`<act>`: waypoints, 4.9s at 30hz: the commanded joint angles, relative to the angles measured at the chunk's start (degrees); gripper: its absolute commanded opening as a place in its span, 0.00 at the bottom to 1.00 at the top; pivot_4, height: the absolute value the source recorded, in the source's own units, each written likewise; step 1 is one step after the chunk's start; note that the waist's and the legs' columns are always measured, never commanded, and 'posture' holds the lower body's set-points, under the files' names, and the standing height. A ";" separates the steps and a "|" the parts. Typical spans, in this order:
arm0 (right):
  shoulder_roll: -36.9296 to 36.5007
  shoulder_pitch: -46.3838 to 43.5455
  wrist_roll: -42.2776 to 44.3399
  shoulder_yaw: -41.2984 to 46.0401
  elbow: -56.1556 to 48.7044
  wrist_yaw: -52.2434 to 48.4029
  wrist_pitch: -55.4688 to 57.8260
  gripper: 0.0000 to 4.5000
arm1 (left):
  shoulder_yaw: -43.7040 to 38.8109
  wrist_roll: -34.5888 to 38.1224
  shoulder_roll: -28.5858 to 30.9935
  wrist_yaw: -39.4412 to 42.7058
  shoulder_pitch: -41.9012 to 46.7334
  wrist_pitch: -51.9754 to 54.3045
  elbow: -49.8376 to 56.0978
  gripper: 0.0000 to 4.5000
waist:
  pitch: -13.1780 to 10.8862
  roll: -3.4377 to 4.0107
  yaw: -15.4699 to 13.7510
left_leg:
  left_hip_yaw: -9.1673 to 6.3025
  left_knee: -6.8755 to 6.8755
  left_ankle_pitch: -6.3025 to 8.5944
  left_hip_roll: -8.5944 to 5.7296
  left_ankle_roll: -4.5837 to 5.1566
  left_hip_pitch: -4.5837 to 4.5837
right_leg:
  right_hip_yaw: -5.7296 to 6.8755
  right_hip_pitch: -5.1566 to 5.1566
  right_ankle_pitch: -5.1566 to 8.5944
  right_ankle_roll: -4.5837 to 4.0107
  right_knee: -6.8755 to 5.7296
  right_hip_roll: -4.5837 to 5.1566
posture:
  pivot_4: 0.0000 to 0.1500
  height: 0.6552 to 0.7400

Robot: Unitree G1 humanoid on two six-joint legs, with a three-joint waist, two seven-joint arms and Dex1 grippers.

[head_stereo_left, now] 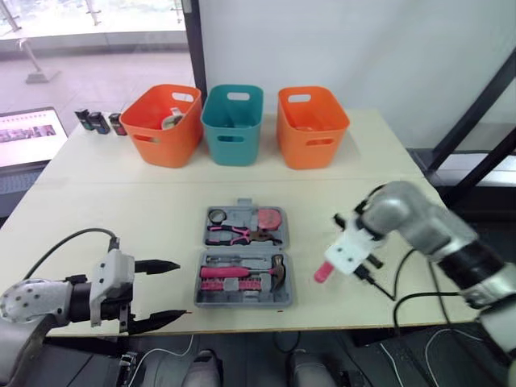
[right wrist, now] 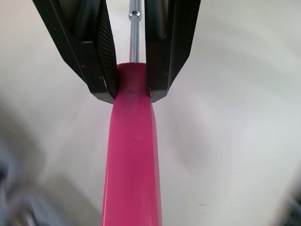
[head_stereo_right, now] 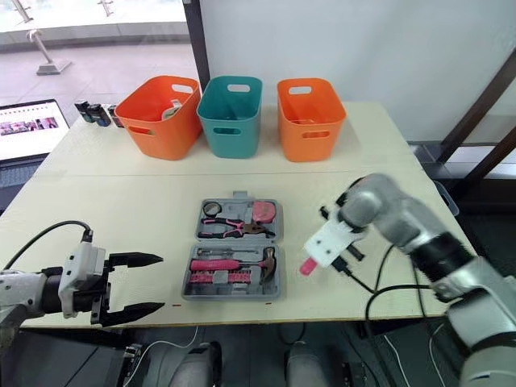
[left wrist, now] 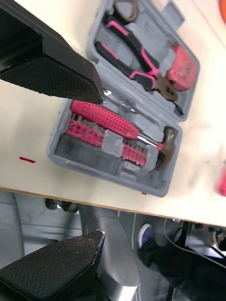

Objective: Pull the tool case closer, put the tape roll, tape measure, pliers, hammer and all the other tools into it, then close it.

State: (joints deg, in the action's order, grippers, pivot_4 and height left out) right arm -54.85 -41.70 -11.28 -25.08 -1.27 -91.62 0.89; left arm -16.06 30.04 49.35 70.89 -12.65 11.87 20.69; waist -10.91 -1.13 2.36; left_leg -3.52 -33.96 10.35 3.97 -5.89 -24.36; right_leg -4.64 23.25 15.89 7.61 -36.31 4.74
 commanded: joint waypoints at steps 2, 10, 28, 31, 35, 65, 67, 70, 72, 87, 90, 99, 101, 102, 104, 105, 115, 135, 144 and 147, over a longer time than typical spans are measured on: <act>3.18 -1.00 7.88 6.03 -10.28 1.86 43.05 0.07 | 0.35 -0.17 -0.44 -0.38 0.65 -1.34 0.55 1.00 | 0.00 0.04 0.68 | 0.02 -0.06 0.00 0.01 0.00 0.06 | -0.04 0.01 -0.06 -0.08 -0.03 -0.01 | 1.00 1.00; 16.07 -3.74 19.00 18.13 2.35 24.05 91.61 0.07 | 1.71 -0.21 -0.53 0.03 2.37 -1.37 -0.55 1.00 | 0.05 -0.03 -0.62 | -0.07 -0.10 0.00 0.00 -0.01 -0.09 | 0.05 0.08 -0.07 -0.12 -0.02 -0.01 | 1.00 1.00; 45.18 4.61 38.94 52.93 1.40 95.29 91.61 0.71 | 2.35 1.05 -0.39 -0.22 3.30 0.11 -0.02 1.00 | 0.09 -0.05 0.32 | -0.08 -0.06 -0.02 0.01 0.02 -0.09 | 0.00 0.09 -0.10 -0.07 -0.09 -0.07 | 1.00 1.00; 45.85 6.07 45.81 54.12 -4.77 101.20 91.61 0.99 | 2.47 1.04 -0.43 -0.27 3.05 0.11 0.28 1.00 | 0.07 -0.02 0.09 | -0.08 -0.07 -0.02 0.01 0.02 -0.12 | 0.00 0.09 -0.08 -0.08 -0.08 -0.06 | 1.00 1.00; 44.69 13.22 54.61 50.60 -19.69 105.61 91.61 0.99 | 2.28 1.21 -0.43 -0.43 2.97 0.24 0.24 1.00 | 0.07 -0.02 0.22 | -0.10 0.01 -0.01 0.01 0.03 -0.15 | 0.01 0.10 -0.05 -0.05 -0.06 -0.07 | 1.00 1.00; 49.67 37.57 19.89 21.03 -11.55 102.20 35.42 0.99 | 4.24 0.67 0.10 0.10 7.71 1.54 -1.66 1.00 | 0.12 -0.08 1.02 | -0.05 0.05 -0.01 0.05 0.02 -0.12 | -0.02 0.10 -0.08 -0.13 0.11 -0.08 | 1.00 1.00; 49.97 37.28 19.38 21.62 -10.48 101.82 34.91 0.99 | 4.16 0.70 0.10 -0.01 7.69 1.57 -1.59 1.00 | 0.12 -0.08 1.00 | -0.06 0.05 -0.01 0.05 0.02 -0.12 | -0.01 0.10 -0.08 -0.13 0.10 -0.08 | 1.00 1.00; 50.23 36.91 19.09 22.29 -9.46 100.87 34.08 0.88 | 3.95 0.70 0.11 -0.20 7.51 1.60 -1.46 1.00 | 0.12 -0.08 0.99 | -0.05 0.05 -0.01 0.05 0.02 -0.12 | -0.02 0.09 -0.08 -0.13 0.10 -0.08 | 1.00 1.00; 50.26 36.83 18.71 22.07 -9.63 100.18 33.95 0.70 | 3.72 0.71 0.13 -0.27 7.19 1.56 -1.30 1.00 | 0.12 -0.08 0.95 | -0.05 0.05 -0.01 0.05 0.02 -0.12 | -0.02 0.09 -0.08 -0.13 0.10 -0.08 | 1.00 1.00; 36.37 24.76 21.91 18.52 -33.39 81.23 42.47 0.09 | -0.12 1.44 0.59 -0.84 5.34 1.43 -3.22 1.00 | 0.09 -0.03 1.05 | -0.05 0.05 -0.01 0.06 0.02 -0.11 | -0.02 0.11 -0.08 -0.13 0.09 -0.08 | 1.00 1.00; 31.41 18.53 26.69 14.84 -35.95 71.28 45.91 0.09 | -1.14 1.38 0.94 0.20 4.45 0.96 -4.49 1.00 | 0.10 -0.04 1.28 | -0.08 0.10 -0.01 0.07 0.03 -0.10 | 0.01 0.12 -0.07 -0.12 0.07 -0.09 | 1.00 1.00; 21.93 -3.84 30.44 -8.26 -29.81 45.40 54.99 0.09 | -4.86 0.78 3.42 5.37 -0.55 -1.75 -7.21 1.00 | 0.08 -0.07 1.44 | -0.08 0.03 -0.01 0.08 0.03 -0.13 | 0.02 0.13 -0.06 -0.12 0.08 -0.08 | 1.00 1.00; 24.01 -7.34 30.12 -13.23 -28.12 44.27 58.79 0.09 | -6.09 0.55 4.06 6.37 -2.44 -1.94 -6.86 1.00 | 0.08 -0.07 1.60 | -0.04 0.01 0.00 0.07 0.02 -0.14 | 0.00 0.16 -0.07 -0.15 0.08 -0.06 | 1.00 1.00; 25.40 -8.55 30.10 -14.83 -27.27 44.73 61.24 0.09 | -6.60 0.43 4.39 6.72 -3.29 -2.10 -6.60 1.00 | 0.09 -0.07 1.71 | -0.04 0.04 0.00 0.08 0.02 -0.14 | 0.00 0.17 -0.07 -0.15 0.08 -0.07 | 1.00 1.00; 27.56 -10.17 29.31 -17.30 -26.09 45.58 63.36 0.09 | -7.54 0.33 4.94 7.44 -4.78 -2.47 -6.21 1.00 | 0.08 -0.06 1.66 | -0.04 0.11 0.00 0.08 0.02 -0.14 | 0.00 0.27 -0.07 -0.15 0.06 -0.08 | 1.00 1.00; 28.73 -10.71 29.00 -18.30 -25.33 46.24 64.75 0.09 | -8.06 0.39 5.15 7.77 -5.40 -2.53 -6.11 1.00 | 0.08 -0.06 1.61 | -0.04 0.15 0.00 0.08 0.02 -0.16 | 0.01 0.30 -0.07 -0.14 0.04 -0.08 | 1.00 1.00; 34.23 -13.12 25.58 -25.94 -19.20 49.65 69.27 0.09 | -12.13 0.68 5.58 9.15 -10.83 -1.87 -3.16 1.00 | 0.10 -0.09 1.62 | -0.03 0.08 0.00 0.09 0.01 -0.21 | 0.02 0.34 -0.09 -0.17 0.04 -0.07 | 1.00 1.00; 36.01 -7.15 19.88 -29.69 -11.21 50.74 61.46 0.09 | -9.83 -0.65 3.12 6.00 -7.83 -3.69 -2.52 1.00 | 0.10 -0.08 1.67 | -0.03 0.10 0.00 0.09 0.01 -0.21 | 0.01 0.34 -0.09 -0.15 0.01 -0.09 | 1.00 1.00; 36.59 -5.54 17.98 -29.30 -9.56 50.43 59.84 0.09 | -9.20 -1.36 3.14 6.22 -8.64 -4.32 -2.21 1.00 | 0.11 -0.10 1.80 | -0.03 0.10 0.00 0.10 0.01 -0.12 | 0.01 0.33 -0.09 -0.15 -0.06 -0.12 | 1.00 1.00; 36.59 -5.06 17.61 -29.13 -9.61 50.28 59.58 0.09 | -9.09 -1.64 3.26 6.12 -8.73 -4.34 -2.28 1.00 | 0.11 -0.10 1.79 | -0.03 0.10 0.00 0.11 0.01 -0.12 | 0.01 0.33 -0.09 -0.15 -0.06 -0.12 | 1.00 1.00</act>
State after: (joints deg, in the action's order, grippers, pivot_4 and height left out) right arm -19.02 -47.33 7.44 -54.10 -11.43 -41.50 60.82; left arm -24.95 28.55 52.16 77.08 -21.24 8.12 17.09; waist -10.81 -1.24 4.15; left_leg -3.56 -33.86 10.35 4.08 -5.88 -24.48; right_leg -4.63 23.58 15.79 7.46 -36.36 4.62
